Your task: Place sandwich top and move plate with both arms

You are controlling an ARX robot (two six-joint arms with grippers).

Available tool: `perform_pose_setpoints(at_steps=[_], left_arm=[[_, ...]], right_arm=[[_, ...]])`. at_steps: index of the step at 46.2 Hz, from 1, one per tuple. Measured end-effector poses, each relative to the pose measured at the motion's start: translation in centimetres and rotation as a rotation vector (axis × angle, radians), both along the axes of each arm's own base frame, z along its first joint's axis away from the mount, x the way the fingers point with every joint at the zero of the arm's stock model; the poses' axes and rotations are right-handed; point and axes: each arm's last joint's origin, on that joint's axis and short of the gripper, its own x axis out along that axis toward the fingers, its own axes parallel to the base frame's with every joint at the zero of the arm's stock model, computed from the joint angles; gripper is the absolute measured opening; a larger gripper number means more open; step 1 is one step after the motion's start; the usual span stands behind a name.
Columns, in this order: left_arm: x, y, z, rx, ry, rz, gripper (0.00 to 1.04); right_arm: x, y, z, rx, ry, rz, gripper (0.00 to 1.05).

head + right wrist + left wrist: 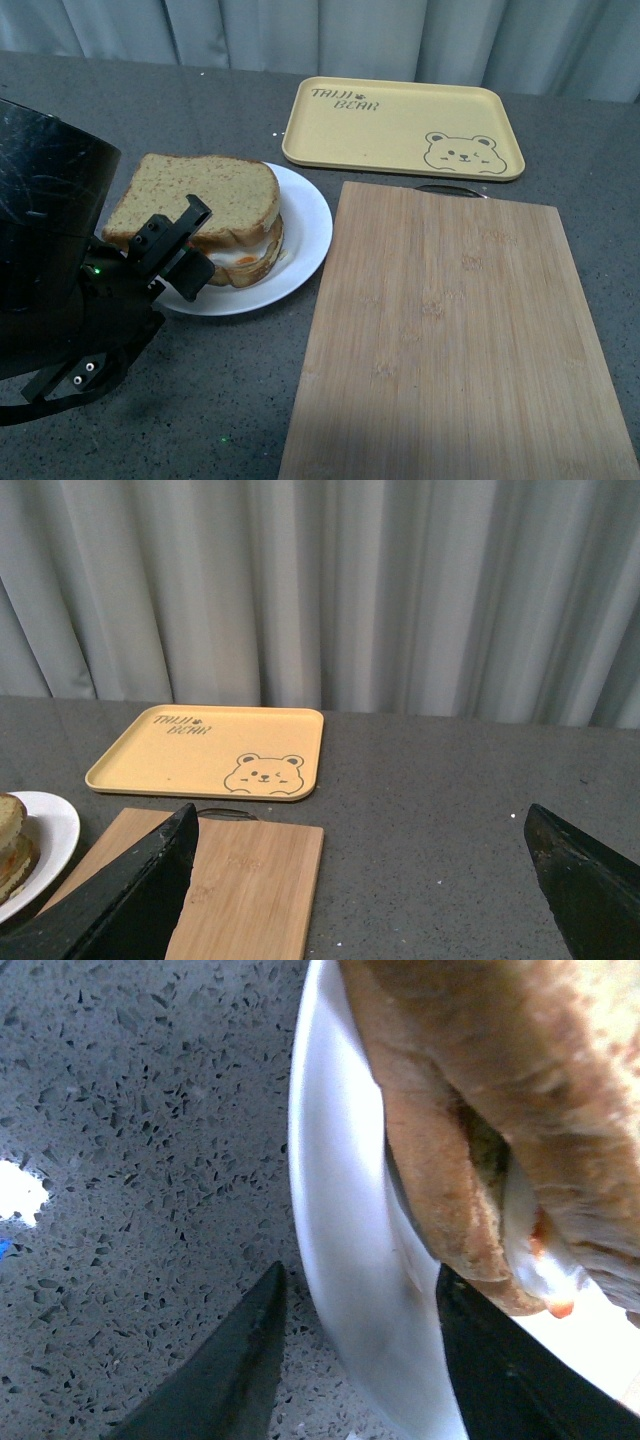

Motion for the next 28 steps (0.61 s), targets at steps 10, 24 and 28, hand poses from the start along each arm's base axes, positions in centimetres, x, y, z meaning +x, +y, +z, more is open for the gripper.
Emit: perform_pose_setpoints(at_steps=[10,24,28], left_arm=[[0.8,0.4,-0.1,-0.044,-0.004,0.069,0.12],[0.3,1.5,0.7,-0.211,-0.104,0.106,0.04],[-0.2,1.7,0.8,-0.244,-0.162,0.098,0.04]], right_arm=[[0.0,0.0,0.0,0.0,0.0,0.0,0.95],[0.0,0.0,0.0,0.0,0.0,0.0,0.95],[0.0,0.0,0.0,0.0,0.0,0.0,0.95]])
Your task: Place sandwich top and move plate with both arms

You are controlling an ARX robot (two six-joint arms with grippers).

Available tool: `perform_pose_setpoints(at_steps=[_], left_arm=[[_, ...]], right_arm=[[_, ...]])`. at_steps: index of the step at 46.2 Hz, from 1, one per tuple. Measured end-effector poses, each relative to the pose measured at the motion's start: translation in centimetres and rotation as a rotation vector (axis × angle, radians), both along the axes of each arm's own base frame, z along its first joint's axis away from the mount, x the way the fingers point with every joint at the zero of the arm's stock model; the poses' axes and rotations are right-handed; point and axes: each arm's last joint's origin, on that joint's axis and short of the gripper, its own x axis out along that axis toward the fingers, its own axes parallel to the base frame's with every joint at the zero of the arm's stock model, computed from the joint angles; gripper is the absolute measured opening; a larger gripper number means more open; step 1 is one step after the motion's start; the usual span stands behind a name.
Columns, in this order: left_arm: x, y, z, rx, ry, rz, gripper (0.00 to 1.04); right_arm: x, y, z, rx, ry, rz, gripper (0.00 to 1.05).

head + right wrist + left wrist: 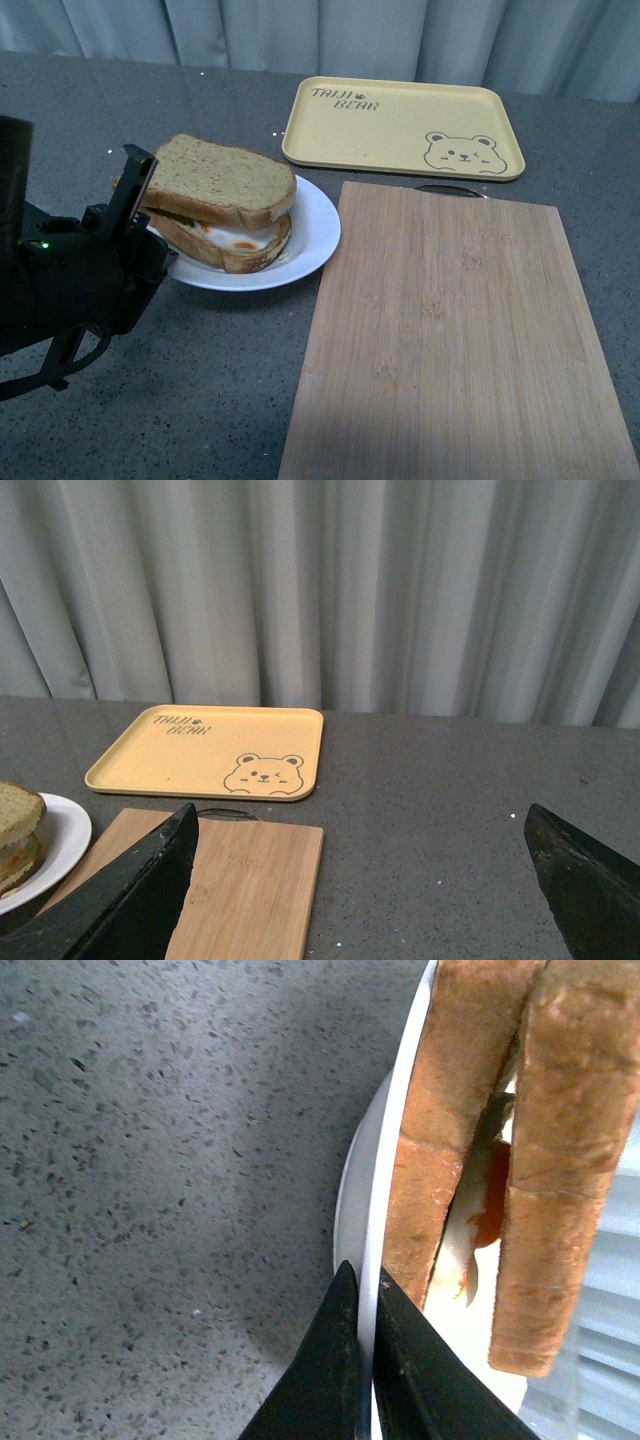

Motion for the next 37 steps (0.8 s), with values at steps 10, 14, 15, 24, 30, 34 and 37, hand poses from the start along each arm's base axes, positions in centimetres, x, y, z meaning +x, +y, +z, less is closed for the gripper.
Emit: perform_pose_setpoints(at_steps=[10,14,15,24,30,34,37], left_arm=[[-0.7,0.3,1.2,-0.137,-0.194,-0.004,0.04],[0.4,0.0,2.1,-0.172,-0.245,0.011,0.04],[0.7,-0.1,2.2,-0.175,-0.248,0.016,0.04],[5.2,-3.6,2.7,-0.188,-0.246,0.031,0.04],[8.0,-6.3,2.6,-0.207,-0.235,0.023,0.04],[10.4,-8.6,2.3,-0.216,-0.217,0.004,0.04],[11.9,-10.1,1.9,-0.214,-0.198,-0.009,0.04]], right_arm=[[0.0,0.0,0.0,0.0,0.0,0.0,0.95],[0.0,0.0,0.0,0.0,0.0,0.001,0.95],[0.0,0.0,0.0,0.0,0.0,0.0,0.95],[0.0,0.0,0.0,0.0,0.0,0.0,0.95],[0.0,0.0,0.0,0.0,0.0,0.001,0.95],[0.0,0.0,0.0,0.0,0.0,0.0,0.95],[0.0,0.0,0.0,0.0,0.0,0.0,0.95]])
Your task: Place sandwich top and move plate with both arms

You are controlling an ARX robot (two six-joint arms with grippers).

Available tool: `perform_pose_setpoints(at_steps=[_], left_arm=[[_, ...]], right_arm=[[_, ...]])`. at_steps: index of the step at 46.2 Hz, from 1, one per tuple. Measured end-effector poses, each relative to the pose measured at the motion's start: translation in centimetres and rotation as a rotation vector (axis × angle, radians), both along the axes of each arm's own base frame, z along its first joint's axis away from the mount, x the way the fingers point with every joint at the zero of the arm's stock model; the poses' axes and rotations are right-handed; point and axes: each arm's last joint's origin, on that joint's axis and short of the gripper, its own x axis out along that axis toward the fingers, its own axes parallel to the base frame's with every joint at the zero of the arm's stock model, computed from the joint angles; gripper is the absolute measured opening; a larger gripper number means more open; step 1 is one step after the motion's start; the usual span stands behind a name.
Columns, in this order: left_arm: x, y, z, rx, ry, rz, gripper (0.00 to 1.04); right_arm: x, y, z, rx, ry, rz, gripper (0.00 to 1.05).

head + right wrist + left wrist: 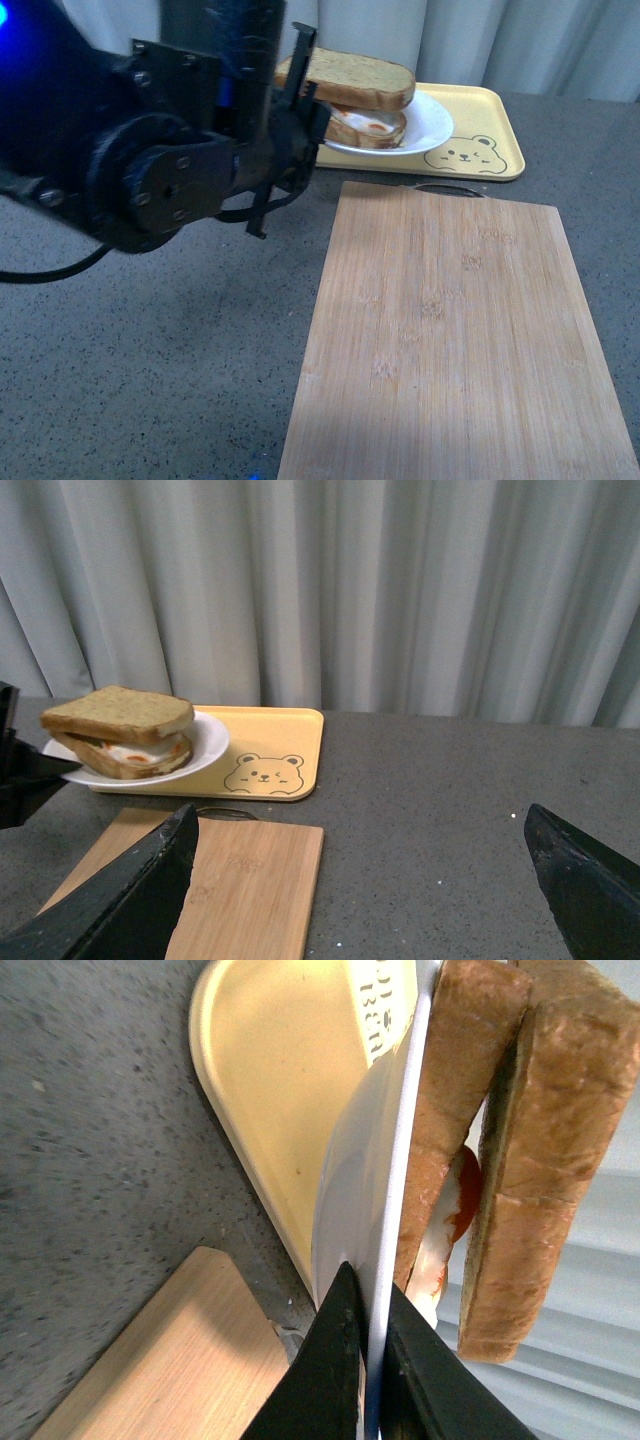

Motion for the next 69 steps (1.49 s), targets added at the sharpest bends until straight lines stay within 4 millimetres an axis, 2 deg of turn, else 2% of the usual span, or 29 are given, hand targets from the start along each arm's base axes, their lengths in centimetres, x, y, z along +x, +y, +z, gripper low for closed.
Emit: perform_pose_setpoints(at_steps=[4,14,22,27,30,35,41,44,45,47,51,53,56,61,63,67,69], left_arm=[[2.0,-1.6,-0.5,0.003,0.018,-0.011,0.04],[5.6,-3.5,-1.3,0.029,0.061,0.007,0.04],[7.3,-4.4,-1.4,0.058,0.108,0.008,0.05],[7.2,-4.3,-1.4,0.079,0.121,-0.001,0.25],[7.0,-4.3,-1.6,0.09,0.126,-0.008,0.31],[5.9,-3.6,-1.7,0.153,0.146,-0.031,0.51],[3.8,-2.4,0.2,0.385,0.159,-0.071,0.76],[2.7,-1.9,1.7,0.532,0.103,-0.086,0.88],[2.5,-1.6,1.8,0.616,0.045,-0.081,0.89],[2.0,-0.9,2.4,0.764,-0.152,-0.024,0.8],[0.3,0.8,2.5,0.892,-0.325,-0.013,0.7],[-1.6,2.7,2.7,1.012,-0.425,-0.008,0.61],[-4.4,5.9,4.2,1.151,-0.525,0.021,0.46],[-7.5,9.1,5.9,1.222,-0.563,0.043,0.27],[-8.3,9.8,6.1,1.235,-0.561,0.041,0.21],[-11.0,11.8,5.8,1.264,-0.53,0.012,0.03],[-12.1,12.5,5.8,1.271,-0.525,0.0,0.04]], right_arm=[[0.0,0.0,0.0,0.0,0.0,0.0,0.95],[0.0,0.0,0.0,0.0,0.0,0.0,0.95],[0.0,0.0,0.0,0.0,0.0,0.0,0.95],[0.0,0.0,0.0,0.0,0.0,0.0,0.95],[0.0,0.0,0.0,0.0,0.0,0.0,0.95],[0.0,0.0,0.0,0.0,0.0,0.0,0.95],[0.0,0.0,0.0,0.0,0.0,0.0,0.95],[0.0,0.0,0.0,0.0,0.0,0.0,0.95],[0.0,0.0,0.0,0.0,0.0,0.0,0.95],[0.0,0.0,0.0,0.0,0.0,0.0,0.95],[0.0,0.0,0.0,0.0,0.0,0.0,0.95],[0.0,0.0,0.0,0.0,0.0,0.0,0.95],[0.0,0.0,0.0,0.0,0.0,-0.001,0.95],[0.0,0.0,0.0,0.0,0.0,0.0,0.95],[0.0,0.0,0.0,0.0,0.0,0.0,0.95],[0.0,0.0,0.0,0.0,0.0,0.0,0.95],[0.0,0.0,0.0,0.0,0.0,0.0,0.95]])
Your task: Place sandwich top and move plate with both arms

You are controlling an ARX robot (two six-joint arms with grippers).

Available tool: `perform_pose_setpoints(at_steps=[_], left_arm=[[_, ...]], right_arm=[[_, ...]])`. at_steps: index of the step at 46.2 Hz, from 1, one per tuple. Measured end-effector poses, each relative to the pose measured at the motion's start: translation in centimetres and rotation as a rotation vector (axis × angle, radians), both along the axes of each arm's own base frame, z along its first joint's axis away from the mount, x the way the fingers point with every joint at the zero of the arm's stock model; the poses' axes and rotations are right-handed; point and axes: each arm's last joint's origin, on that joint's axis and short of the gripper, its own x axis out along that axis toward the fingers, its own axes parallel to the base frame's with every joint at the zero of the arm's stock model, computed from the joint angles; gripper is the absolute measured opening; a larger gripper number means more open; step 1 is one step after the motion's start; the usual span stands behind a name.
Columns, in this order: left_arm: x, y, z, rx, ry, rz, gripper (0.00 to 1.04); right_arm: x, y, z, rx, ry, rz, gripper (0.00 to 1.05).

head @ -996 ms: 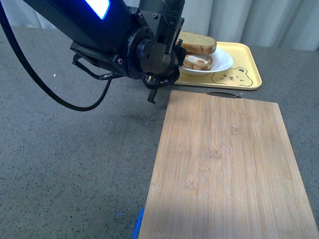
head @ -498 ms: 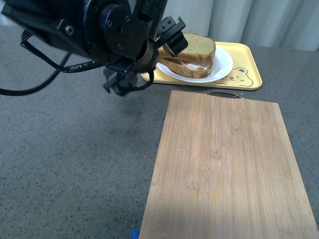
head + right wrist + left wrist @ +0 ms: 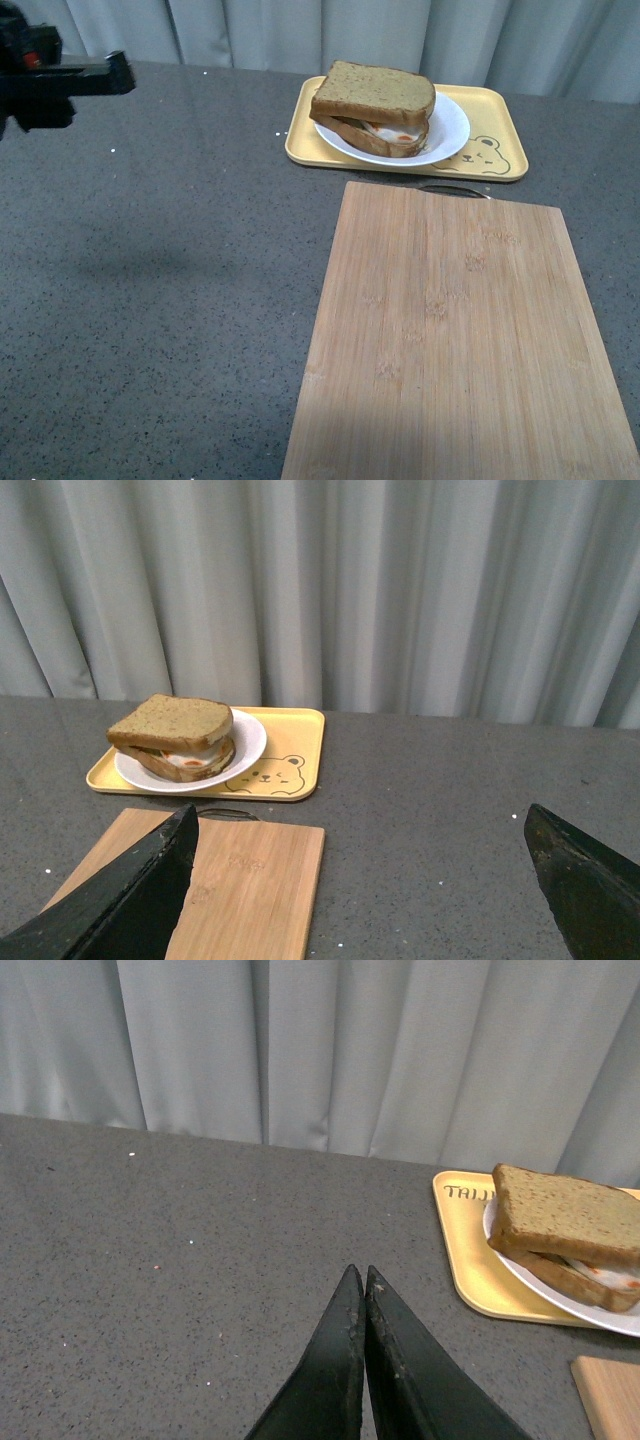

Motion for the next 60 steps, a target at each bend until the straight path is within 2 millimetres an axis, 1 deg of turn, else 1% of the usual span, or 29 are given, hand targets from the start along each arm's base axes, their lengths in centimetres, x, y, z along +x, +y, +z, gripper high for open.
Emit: perform_pose_setpoints(at_steps=[7,14,19,24,32,34,39,50,60], left_arm=[[-3.4,2.0,1.0,0.004,-0.014,-0.011,0.04],[-6.0,3.4,1.3,0.007,-0.004,0.004,0.04],[-7.3,4.0,1.7,0.009,0.007,0.0,0.04],[-8.6,4.4,2.5,0.011,-0.003,-0.006,0.04],[-9.9,4.9,2.7,0.01,-0.008,-0.001,0.04],[-10.3,5.4,2.6,0.01,-0.004,-0.021,0.04],[-11.1,6.0,2.6,0.012,-0.004,0.002,0.04],[-12.5,6.0,2.7,0.012,-0.008,0.0,0.04],[-13.6,6.0,3.4,0.012,-0.029,0.0,0.04]], right_arm=[[0.0,0.0,0.0,0.0,0.0,0.0,0.95],[0.0,0.0,0.0,0.0,0.0,0.0,0.95],[0.0,0.0,0.0,0.0,0.0,0.0,0.95],[0.0,0.0,0.0,0.0,0.0,0.0,0.95],[0.0,0.0,0.0,0.0,0.0,0.0,0.95],[0.0,0.0,0.0,0.0,0.0,0.0,0.95],[0.0,0.0,0.0,0.0,0.0,0.0,0.95],[0.0,0.0,0.0,0.0,0.0,0.0,0.95],[0.0,0.0,0.0,0.0,0.0,0.0,0.95]])
